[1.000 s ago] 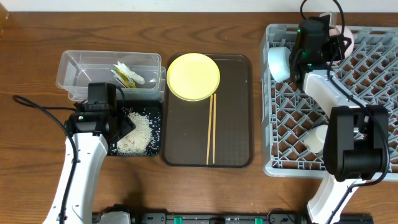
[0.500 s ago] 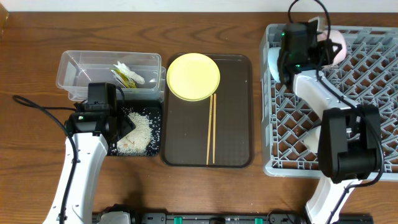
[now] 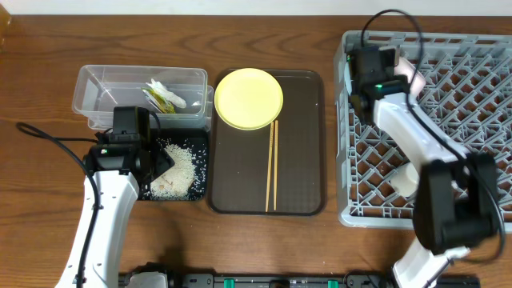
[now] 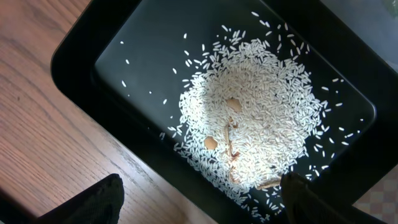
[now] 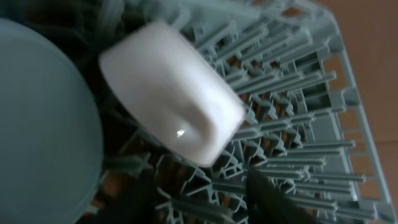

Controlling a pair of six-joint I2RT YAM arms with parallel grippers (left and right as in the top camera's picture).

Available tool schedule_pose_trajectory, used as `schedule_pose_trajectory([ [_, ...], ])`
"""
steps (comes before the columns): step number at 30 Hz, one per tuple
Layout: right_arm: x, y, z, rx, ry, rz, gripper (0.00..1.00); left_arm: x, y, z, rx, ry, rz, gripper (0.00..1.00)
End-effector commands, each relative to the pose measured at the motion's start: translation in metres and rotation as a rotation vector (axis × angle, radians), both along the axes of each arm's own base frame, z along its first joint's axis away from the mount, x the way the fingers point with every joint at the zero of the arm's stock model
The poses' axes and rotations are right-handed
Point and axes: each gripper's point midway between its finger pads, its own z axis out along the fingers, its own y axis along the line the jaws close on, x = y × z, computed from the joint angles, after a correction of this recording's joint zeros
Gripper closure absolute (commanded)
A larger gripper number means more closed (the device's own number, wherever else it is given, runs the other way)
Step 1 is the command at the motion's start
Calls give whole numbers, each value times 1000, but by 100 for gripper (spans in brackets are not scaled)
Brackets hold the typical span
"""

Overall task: Sort waste into correct bins and load items into the dishwasher rack
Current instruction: 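Move the right gripper to the brown tray and grasp one chopstick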

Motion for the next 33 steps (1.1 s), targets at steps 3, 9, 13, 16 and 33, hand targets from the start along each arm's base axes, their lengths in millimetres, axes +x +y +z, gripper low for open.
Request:
schedule_pose_trajectory([
  [3,-11,52,49,294,-91,170,44,1,3,4,7,-10,15,17],
  [9,-52,170,66,828,47,593,45,1,3,4,7,-10,15,16],
  [13,-76,203,55,944,151,596,46,1,3,4,7,-10,15,13],
  [16,-91,221,32,893,239,578,47,1,3,4,7,-10,15,13],
  [33,-152,271,-99,664,526,312,50,1,3,4,7,-10,15,13],
])
